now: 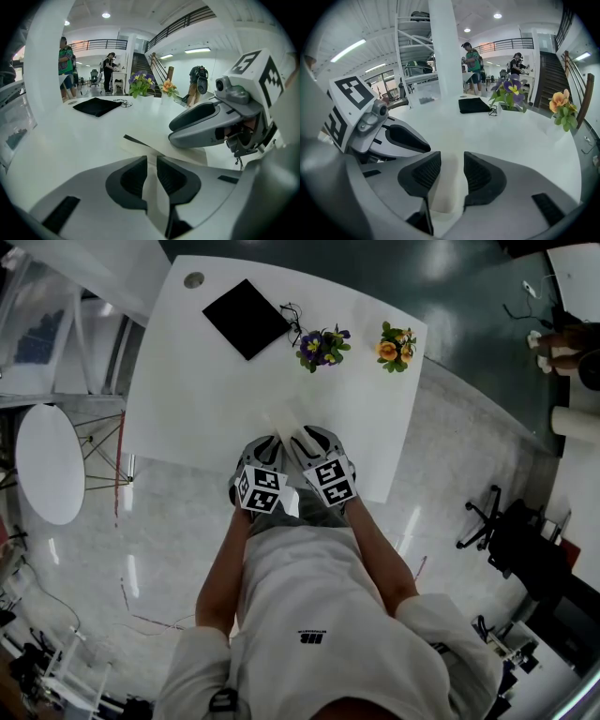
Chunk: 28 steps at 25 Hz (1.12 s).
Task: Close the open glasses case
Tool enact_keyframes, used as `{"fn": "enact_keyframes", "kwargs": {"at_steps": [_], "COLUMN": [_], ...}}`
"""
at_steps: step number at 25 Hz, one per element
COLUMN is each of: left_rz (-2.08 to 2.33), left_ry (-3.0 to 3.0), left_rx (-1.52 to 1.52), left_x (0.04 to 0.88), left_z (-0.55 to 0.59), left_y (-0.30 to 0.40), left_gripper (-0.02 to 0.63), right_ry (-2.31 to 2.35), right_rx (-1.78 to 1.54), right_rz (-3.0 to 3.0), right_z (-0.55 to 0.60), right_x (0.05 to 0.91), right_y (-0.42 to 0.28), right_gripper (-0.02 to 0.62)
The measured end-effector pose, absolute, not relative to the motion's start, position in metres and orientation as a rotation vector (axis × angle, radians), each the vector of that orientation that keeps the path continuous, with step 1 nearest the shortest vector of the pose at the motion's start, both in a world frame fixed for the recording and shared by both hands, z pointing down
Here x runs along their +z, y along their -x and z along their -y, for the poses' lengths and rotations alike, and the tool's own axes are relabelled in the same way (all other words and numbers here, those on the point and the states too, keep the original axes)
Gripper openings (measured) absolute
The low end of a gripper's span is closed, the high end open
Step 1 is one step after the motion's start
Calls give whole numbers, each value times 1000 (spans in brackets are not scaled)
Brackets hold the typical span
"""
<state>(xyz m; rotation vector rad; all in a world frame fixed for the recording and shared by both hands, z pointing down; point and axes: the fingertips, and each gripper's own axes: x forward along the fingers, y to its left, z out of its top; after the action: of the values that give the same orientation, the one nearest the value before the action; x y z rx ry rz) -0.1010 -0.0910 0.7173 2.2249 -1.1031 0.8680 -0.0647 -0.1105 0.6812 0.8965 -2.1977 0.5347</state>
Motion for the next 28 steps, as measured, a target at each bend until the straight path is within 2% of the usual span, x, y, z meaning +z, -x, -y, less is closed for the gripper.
{"fn": "enact_keyframes", "kwargs": {"at_steps": [20, 28], "left_rz": [1074, 1106], "left_ry": [-2235, -2287], "left_rx": [906, 865], "left_x": [726, 698], "left_z": [88, 101], "left_y": [108, 118], "left_gripper": [86, 101], "right_ry": [-931, -1017], "right_rx": [498, 470], "right_rz": [2168, 2184], "right_z": [108, 116], "right_x": [685, 662], "right_y": [67, 65], "right_gripper": [157, 163]}}
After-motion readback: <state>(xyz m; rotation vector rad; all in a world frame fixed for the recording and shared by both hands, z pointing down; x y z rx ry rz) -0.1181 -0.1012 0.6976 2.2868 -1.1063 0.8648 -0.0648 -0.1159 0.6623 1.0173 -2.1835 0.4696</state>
